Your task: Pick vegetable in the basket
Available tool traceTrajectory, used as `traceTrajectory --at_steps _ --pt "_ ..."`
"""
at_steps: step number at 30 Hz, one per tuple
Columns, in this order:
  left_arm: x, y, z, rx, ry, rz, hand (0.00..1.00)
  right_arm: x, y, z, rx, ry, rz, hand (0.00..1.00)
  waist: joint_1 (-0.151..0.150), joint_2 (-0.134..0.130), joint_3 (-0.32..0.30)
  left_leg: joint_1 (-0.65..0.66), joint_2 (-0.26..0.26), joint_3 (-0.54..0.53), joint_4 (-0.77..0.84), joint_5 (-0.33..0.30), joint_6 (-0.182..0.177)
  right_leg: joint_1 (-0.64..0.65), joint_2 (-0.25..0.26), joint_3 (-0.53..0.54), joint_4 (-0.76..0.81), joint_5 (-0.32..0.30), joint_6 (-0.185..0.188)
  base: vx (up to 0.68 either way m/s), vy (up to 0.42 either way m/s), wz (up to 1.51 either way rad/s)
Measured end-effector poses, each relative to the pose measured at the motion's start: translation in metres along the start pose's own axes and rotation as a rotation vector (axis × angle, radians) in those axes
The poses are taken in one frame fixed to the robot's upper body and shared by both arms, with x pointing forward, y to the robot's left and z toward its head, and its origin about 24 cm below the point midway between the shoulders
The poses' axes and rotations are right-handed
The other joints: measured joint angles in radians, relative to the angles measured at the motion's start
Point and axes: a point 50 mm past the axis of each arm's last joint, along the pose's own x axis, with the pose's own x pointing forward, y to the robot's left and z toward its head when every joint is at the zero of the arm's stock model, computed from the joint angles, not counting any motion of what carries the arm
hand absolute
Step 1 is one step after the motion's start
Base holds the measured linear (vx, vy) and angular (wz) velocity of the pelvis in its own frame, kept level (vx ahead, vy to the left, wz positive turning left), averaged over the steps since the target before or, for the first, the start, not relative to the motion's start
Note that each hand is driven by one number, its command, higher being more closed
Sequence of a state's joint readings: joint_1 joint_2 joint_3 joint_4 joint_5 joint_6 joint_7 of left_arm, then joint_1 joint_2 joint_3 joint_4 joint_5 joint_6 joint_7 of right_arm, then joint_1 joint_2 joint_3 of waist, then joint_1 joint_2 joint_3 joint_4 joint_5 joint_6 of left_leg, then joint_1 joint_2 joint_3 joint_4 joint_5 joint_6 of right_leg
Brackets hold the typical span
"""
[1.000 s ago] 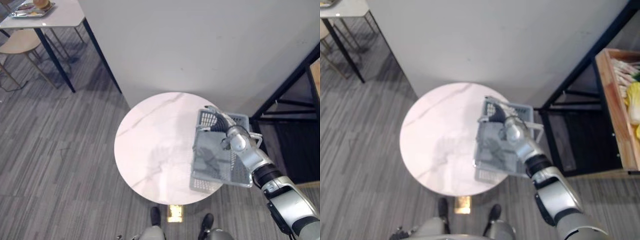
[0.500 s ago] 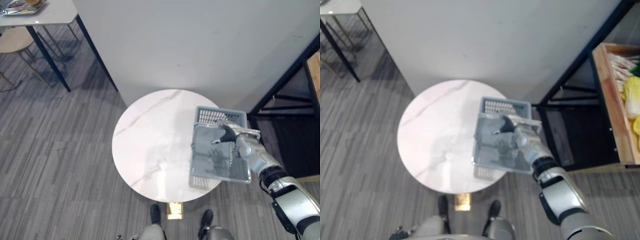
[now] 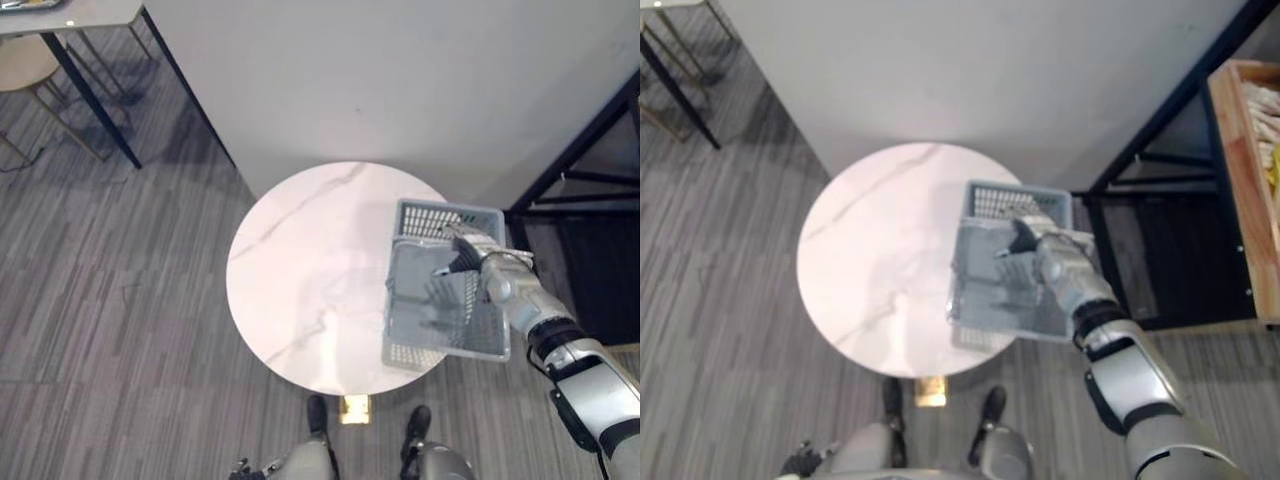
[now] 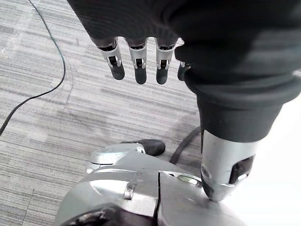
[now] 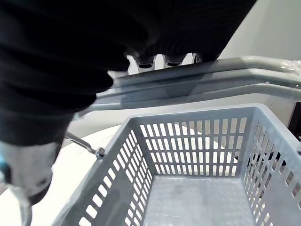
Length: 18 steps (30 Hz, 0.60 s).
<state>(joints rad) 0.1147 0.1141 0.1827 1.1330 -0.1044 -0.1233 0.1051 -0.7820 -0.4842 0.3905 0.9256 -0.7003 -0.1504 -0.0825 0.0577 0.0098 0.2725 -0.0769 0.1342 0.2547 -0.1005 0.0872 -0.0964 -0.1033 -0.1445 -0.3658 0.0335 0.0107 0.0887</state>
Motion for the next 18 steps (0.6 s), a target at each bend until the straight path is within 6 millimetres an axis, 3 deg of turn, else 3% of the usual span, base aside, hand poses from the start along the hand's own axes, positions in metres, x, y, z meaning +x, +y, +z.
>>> traceTrajectory --at_steps 1,2,7,18 --pt "0.0 0.0 0.0 0.0 0.0 0.0 0.0 0.0 -0.001 -0.002 -0.004 0.005 -0.002 0.0 0.0 0.001 0.001 -0.004 0.0 -0.003 0.0 0.0 0.0 -0.002 0.0 -0.003 -0.001 0.0 0.0 0.02 -0.002 0.13" --pt "0.0 0.0 0.0 0.001 0.0 0.0 0.0 0.001 -0.005 -0.005 -0.009 0.017 -0.006 1.0 0.0 0.003 0.005 -0.011 -0.001 -0.009 0.0 0.003 0.0 -0.006 -0.001 -0.009 -0.001 0.0 0.0 0.02 -0.002 0.1" --pt "0.0 0.0 0.0 0.0 0.001 0.001 0.0 0.004 -0.017 -0.008 0.009 0.048 -0.043 1.0 0.002 0.004 0.027 -0.025 -0.001 -0.015 0.0 0.006 -0.001 -0.015 -0.001 -0.013 -0.001 0.0 0.0 0.02 -0.002 0.04" --pt "0.001 -0.002 0.002 0.014 -0.007 -0.001 0.0 0.004 -0.016 -0.007 0.007 0.044 -0.036 1.0 0.001 0.006 0.029 -0.025 -0.001 -0.019 -0.002 0.006 -0.001 -0.012 -0.001 -0.015 -0.003 0.0 0.0 0.0 0.0 0.0"
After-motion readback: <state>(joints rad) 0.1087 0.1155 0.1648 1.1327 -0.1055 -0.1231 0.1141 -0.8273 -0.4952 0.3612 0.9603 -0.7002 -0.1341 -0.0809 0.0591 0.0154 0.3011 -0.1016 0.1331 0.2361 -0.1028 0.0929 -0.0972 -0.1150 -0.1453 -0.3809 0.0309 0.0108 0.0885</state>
